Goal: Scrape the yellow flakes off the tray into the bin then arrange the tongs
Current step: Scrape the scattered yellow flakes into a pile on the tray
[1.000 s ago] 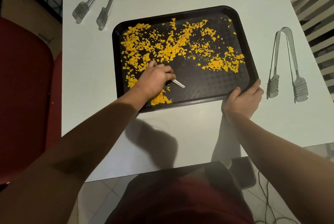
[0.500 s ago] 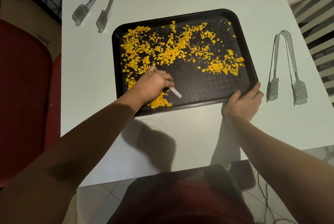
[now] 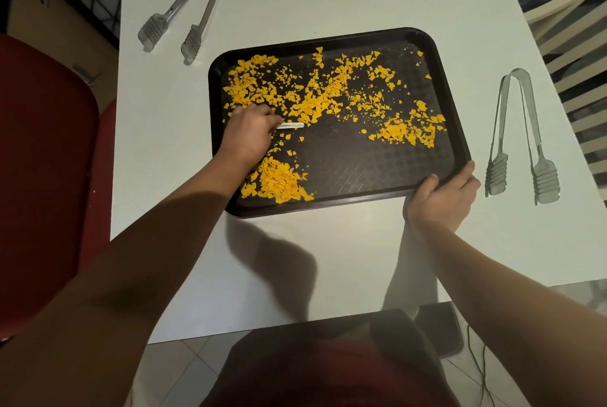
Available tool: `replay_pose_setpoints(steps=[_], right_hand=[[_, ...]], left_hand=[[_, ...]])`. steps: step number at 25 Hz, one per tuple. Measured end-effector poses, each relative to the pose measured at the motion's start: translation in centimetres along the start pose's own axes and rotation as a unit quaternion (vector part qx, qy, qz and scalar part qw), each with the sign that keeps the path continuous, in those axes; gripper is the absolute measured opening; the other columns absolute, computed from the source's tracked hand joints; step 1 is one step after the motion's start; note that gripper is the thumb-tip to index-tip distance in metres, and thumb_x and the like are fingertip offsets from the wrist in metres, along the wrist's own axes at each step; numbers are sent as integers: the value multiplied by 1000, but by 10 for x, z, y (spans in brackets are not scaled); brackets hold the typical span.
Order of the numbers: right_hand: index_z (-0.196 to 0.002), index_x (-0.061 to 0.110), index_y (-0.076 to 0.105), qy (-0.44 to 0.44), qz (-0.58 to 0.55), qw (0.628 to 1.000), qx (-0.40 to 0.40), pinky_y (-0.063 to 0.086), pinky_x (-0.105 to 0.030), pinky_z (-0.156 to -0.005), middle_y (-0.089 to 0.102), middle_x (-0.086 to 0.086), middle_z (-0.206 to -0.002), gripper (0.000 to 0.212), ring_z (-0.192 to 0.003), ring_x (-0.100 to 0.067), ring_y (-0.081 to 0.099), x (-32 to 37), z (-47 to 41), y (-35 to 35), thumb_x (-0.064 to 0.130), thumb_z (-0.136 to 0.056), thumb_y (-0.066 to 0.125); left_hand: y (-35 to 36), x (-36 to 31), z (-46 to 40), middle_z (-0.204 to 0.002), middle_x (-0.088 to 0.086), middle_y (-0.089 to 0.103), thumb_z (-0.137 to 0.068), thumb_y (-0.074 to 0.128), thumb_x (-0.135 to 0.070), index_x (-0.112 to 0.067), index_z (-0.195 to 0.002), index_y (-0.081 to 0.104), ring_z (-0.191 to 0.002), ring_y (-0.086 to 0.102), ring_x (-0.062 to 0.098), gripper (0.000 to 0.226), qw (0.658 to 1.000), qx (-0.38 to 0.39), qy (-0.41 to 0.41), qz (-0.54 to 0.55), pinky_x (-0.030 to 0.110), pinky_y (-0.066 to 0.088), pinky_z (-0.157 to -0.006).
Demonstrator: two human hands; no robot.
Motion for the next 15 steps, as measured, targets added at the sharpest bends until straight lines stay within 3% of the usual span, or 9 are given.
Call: replay_pose_setpoints(steps=[7, 11, 15], right_hand=[[-143, -1, 21, -8, -2, 1000, -6, 34, -41, -94, 39, -24, -129, 65, -111, -39, 41, 1, 1, 0, 25, -85, 38], [-143, 0, 19, -6, 1, 1000, -4, 34, -41, -93, 38, -23, -129, 66, -111, -39, 41, -1, 0, 2, 25, -85, 37], [-143, -1, 19, -6, -2, 1000, -6, 34, -41, -93, 39, -23, -128, 66, -111, -38, 41, -1, 0, 1, 25, -85, 37]], left_hand=[[5, 0, 49, -118, 6, 63, -89, 54, -8, -17, -115, 65, -112, 52, 25, 30, 992, 73, 104, 2, 36, 32, -90], [-16, 2, 33, -110, 11, 64, -88, 56, -10, -12, -113, 66, -105, 54, 31, 27, 998, -39, 39, 9, 39, 37, -85], [-1, -6, 10, -116, 9, 60, -92, 49, -12, -15, -119, 62, -110, 50, 28, 30, 1000, -12, -5, -4, 38, 35, -91]])
Point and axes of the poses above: each hand's wrist, its own z-axis away from the middle knuckle, its own y-axis out of the palm, x = y × z, the point moved 9 cm from there along -z, towards the middle knuckle
